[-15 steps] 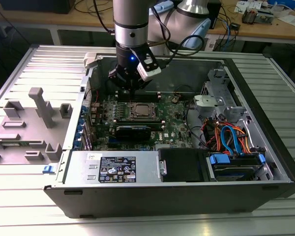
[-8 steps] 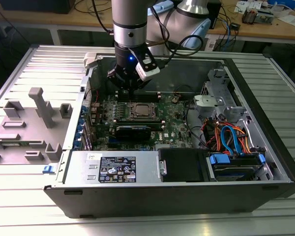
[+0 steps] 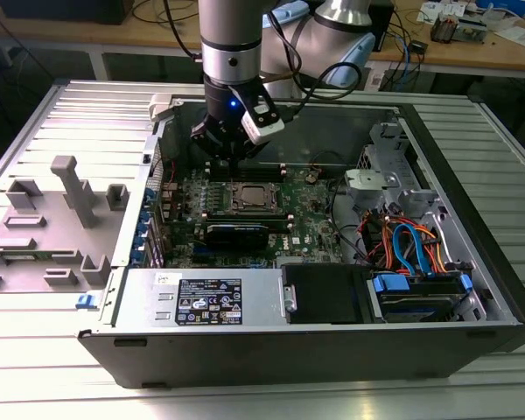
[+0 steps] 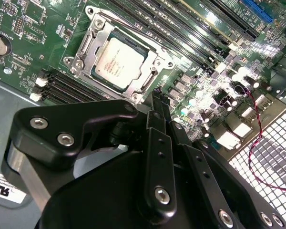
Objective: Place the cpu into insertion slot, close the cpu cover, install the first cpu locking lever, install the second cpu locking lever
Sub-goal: 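Install the first cpu locking lever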
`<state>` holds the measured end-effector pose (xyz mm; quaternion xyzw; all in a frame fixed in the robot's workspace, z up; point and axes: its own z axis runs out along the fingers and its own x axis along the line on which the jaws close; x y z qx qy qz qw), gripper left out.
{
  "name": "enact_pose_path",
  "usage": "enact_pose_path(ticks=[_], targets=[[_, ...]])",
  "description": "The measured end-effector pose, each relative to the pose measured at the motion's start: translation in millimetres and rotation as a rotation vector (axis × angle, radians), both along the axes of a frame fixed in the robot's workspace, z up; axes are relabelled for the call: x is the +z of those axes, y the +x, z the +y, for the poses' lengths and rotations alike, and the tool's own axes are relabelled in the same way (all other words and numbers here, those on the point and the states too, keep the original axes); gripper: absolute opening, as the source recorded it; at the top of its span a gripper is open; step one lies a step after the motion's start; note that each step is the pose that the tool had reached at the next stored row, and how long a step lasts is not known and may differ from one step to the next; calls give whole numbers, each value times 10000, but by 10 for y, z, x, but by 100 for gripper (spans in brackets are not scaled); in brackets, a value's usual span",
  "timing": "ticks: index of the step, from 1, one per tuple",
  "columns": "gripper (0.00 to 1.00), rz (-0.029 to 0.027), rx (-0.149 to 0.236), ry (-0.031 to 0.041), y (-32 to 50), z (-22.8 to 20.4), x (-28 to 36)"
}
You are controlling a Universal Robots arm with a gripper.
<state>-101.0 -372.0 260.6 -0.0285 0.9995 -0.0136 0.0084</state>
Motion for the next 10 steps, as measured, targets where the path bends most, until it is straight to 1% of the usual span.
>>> enact_pose_path(ticks=[2,6,8,10], targets=[[11,-1,0,1,-101,0,-1],[11,5,0,0,-124,7,-1],[11,6,0,0,-133,17,-1],[11,5,1,1,-136,36,-1]])
